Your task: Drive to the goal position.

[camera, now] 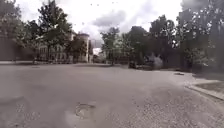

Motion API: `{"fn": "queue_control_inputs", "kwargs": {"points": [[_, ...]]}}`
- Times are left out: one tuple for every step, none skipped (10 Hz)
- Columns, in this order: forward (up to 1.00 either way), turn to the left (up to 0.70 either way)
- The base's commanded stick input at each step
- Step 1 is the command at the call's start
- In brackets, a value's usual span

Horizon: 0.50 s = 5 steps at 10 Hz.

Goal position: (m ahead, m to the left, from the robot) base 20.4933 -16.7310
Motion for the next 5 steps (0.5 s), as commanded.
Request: {"fn": "queue_control_inputs", "kwargs": {"points": [[0.85,0.00],[0.85,0.00],[0.85,0.00],[0.85,0.00],[0.85,0.00]]}}
